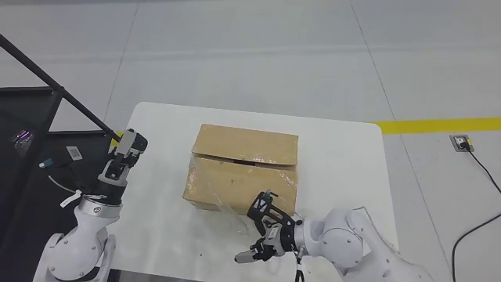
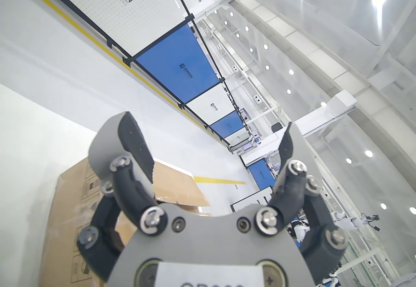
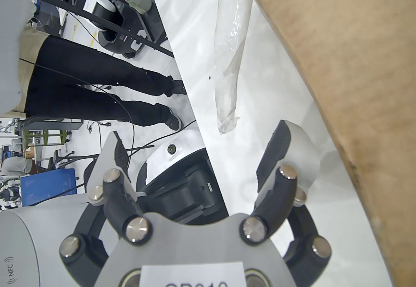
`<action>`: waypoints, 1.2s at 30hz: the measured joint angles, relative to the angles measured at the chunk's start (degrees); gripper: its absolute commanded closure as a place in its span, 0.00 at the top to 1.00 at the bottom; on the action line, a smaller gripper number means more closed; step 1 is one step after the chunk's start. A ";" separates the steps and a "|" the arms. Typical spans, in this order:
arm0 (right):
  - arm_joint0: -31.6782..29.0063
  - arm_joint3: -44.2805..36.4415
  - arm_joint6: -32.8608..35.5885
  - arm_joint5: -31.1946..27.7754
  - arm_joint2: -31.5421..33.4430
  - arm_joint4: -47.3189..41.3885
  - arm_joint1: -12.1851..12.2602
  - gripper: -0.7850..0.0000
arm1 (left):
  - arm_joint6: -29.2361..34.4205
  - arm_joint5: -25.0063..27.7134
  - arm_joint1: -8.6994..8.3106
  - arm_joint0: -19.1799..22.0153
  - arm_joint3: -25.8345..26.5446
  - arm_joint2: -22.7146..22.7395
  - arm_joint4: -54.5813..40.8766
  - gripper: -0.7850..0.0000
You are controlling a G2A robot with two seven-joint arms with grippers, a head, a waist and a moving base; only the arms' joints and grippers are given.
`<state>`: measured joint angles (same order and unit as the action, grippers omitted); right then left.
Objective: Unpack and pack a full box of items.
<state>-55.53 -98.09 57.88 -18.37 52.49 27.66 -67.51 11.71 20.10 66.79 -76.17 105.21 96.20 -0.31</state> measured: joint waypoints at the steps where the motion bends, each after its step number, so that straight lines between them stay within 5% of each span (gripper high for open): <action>1: 0.56 0.75 -0.37 -0.74 -0.36 -0.75 -0.15 0.49 | 0.01 0.03 0.00 -0.05 0.00 0.05 0.02 1.00; 4: 1.87 2.73 -0.96 -0.70 -1.11 -2.12 -0.50 0.47 | -0.05 0.31 0.02 -0.39 0.18 0.29 -0.08 1.00; 11: 4.23 5.09 -2.00 1.83 -2.40 -4.19 -1.22 0.27 | -0.37 1.25 0.05 -1.71 0.52 1.13 -0.61 1.00; 14: 4.34 4.75 -3.21 3.76 -2.62 -3.95 -1.41 0.00 | -0.49 1.51 0.08 -2.13 0.52 1.43 -1.06 1.00; 36: 5.24 -5.52 -2.73 10.37 0.51 -4.59 -1.24 0.00 | 0.44 2.51 0.24 -3.03 -0.16 1.64 -2.26 1.00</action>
<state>-50.29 -103.60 55.15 -8.00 53.00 23.08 -68.75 12.15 22.61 67.03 -79.20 105.04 97.84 -2.57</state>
